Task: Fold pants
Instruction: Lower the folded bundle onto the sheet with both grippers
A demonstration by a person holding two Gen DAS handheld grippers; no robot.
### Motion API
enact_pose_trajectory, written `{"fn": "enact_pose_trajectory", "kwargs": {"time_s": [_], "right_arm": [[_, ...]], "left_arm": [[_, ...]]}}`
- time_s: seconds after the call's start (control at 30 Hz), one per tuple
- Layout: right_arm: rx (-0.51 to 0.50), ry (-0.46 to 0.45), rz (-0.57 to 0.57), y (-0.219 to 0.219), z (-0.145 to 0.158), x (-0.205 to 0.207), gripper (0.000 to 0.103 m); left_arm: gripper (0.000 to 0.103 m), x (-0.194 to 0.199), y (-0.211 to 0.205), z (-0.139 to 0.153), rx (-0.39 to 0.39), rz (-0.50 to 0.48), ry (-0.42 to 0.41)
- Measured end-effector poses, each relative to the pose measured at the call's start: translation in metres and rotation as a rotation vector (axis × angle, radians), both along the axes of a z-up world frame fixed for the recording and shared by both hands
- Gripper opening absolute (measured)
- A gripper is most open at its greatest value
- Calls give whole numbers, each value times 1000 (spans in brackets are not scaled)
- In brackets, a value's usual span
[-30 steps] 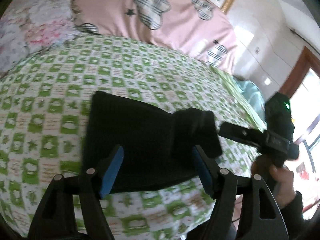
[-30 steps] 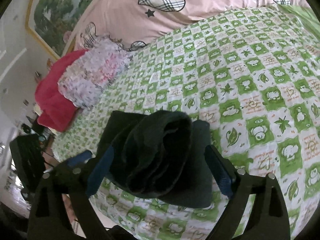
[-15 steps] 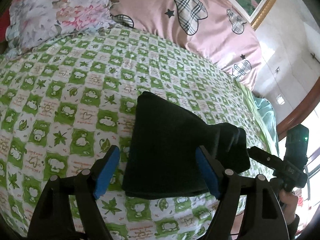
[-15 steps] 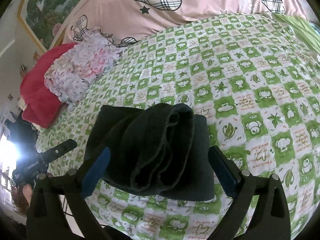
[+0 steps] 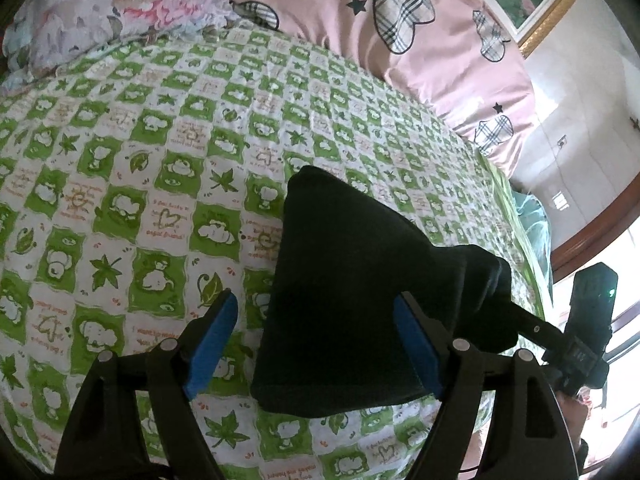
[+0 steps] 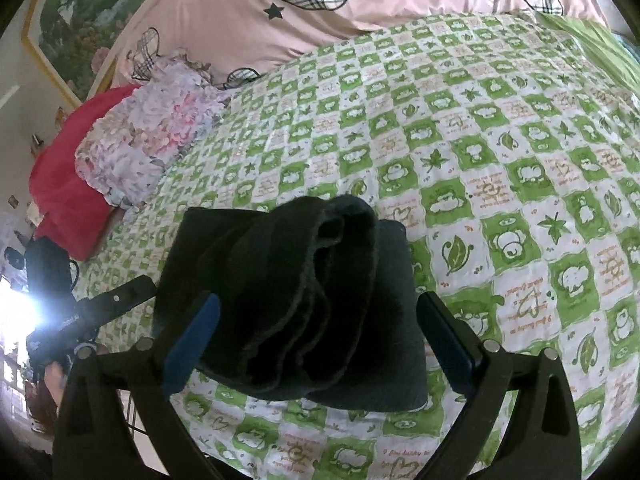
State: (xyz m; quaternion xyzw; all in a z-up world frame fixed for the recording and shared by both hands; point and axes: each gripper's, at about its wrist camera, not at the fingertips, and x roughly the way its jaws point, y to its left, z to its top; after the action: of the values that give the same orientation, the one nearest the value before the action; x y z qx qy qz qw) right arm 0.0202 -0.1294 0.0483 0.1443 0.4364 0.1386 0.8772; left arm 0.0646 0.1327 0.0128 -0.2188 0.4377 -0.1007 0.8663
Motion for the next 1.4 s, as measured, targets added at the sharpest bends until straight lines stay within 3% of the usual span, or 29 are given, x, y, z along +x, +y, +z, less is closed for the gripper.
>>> {"fn": "enact_pose_trajectory", "kwargs": {"time_s": [0.4,0.77,0.93,1.03,1.13,1.4], "right_arm": [[26,68,-5,-5,-27,10,98],[131,71,13,-23,-41,9,59],[178,61,21,-31,-42,7,50],[192,59,25,-32,-42,8,49],[194,56,30,-32,-43,7,48],[169,35,50,-26,-37,5,46]], "left_arm": [[82,24,1,-22,-39,-17,75],[84,39,-12,-31,-29,-45,93],[83,46,-24,-36,-3,-58,97],[64,50,-28,-39,-30,-89,109],[59,51,-30,-39,-15,-87,112],[36,43,-43,-25,67,-77,76]]}}
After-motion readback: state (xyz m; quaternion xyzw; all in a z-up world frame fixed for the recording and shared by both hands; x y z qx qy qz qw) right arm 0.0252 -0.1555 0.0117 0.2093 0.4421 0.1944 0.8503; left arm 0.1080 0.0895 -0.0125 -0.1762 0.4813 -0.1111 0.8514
